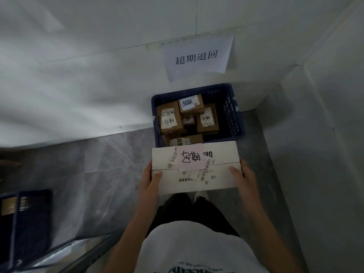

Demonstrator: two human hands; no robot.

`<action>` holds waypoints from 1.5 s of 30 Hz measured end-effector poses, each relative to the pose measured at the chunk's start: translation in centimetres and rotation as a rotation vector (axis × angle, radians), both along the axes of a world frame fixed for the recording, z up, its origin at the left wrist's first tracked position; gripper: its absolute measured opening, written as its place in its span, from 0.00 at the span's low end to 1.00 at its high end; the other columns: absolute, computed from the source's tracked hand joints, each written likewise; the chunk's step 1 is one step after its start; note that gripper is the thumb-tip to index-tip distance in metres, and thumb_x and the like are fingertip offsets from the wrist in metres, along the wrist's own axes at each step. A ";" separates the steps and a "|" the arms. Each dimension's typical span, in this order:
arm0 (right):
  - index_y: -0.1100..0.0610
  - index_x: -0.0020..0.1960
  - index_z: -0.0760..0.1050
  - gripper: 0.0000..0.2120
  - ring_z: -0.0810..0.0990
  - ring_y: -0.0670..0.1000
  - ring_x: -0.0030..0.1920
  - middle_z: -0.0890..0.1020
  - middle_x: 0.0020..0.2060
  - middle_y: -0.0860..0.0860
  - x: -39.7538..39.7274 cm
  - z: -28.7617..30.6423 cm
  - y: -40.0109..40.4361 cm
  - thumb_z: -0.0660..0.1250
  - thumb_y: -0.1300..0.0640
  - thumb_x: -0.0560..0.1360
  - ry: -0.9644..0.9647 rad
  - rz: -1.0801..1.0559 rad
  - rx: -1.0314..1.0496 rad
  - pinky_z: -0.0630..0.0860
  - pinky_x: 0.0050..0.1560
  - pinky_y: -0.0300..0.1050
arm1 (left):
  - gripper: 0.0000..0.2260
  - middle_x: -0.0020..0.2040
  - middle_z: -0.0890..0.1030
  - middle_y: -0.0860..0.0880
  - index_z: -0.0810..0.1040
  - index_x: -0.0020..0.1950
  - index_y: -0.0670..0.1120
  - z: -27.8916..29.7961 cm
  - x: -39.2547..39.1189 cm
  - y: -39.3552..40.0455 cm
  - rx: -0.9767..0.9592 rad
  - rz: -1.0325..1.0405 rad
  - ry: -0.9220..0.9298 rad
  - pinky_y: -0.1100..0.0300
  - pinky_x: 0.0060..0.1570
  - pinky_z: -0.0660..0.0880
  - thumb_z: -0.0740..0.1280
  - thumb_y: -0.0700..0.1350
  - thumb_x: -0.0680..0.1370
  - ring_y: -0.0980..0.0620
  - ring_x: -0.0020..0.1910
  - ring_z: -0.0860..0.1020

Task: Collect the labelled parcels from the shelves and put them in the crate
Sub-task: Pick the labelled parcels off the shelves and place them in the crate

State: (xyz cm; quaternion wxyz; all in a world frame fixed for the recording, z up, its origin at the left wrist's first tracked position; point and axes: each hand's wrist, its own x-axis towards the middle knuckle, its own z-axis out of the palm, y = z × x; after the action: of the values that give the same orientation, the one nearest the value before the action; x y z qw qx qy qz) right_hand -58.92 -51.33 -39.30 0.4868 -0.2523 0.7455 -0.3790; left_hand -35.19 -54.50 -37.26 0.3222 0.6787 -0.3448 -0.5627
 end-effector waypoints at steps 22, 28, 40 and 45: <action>0.49 0.66 0.75 0.22 0.79 0.50 0.57 0.79 0.59 0.54 -7.4 -12.5 -15.7 0.64 0.47 0.72 -0.145 -0.136 0.067 0.76 0.49 0.39 | 0.19 0.63 0.76 0.53 0.71 0.67 0.61 -10.3 -8.2 -18.6 0.333 -0.089 -0.092 0.45 0.64 0.71 0.63 0.53 0.76 0.50 0.61 0.75; 0.48 0.64 0.75 0.15 0.78 0.49 0.56 0.79 0.58 0.53 -11.1 -18.8 -20.8 0.63 0.54 0.78 -0.145 -0.114 0.059 0.73 0.47 0.36 | 0.16 0.60 0.77 0.49 0.71 0.68 0.54 -17.5 -12.2 -22.4 0.457 0.003 -0.061 0.47 0.60 0.75 0.60 0.47 0.80 0.47 0.59 0.76; 0.43 0.74 0.63 0.24 0.77 0.52 0.58 0.76 0.63 0.51 -14.9 -30.6 -29.2 0.58 0.42 0.79 -0.274 0.086 0.335 0.75 0.61 0.53 | 0.19 0.58 0.78 0.45 0.72 0.64 0.49 -29.5 -13.9 -31.5 0.600 0.048 -0.123 0.50 0.50 0.79 0.64 0.48 0.74 0.46 0.54 0.78; 0.46 0.78 0.56 0.28 0.71 0.52 0.67 0.69 0.71 0.50 -14.8 -32.9 -31.2 0.56 0.41 0.81 -0.242 0.088 0.385 0.67 0.67 0.52 | 0.14 0.53 0.78 0.45 0.73 0.61 0.48 -31.8 -14.3 -33.0 0.635 0.029 -0.162 0.55 0.44 0.79 0.64 0.44 0.76 0.49 0.48 0.78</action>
State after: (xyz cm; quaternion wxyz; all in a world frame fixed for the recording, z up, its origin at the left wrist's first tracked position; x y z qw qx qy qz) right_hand -73.77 -82.56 -72.21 0.6278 -0.1399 0.7286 -0.2356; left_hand -49.50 -87.46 -69.07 0.0737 0.7927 -0.1670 -0.5817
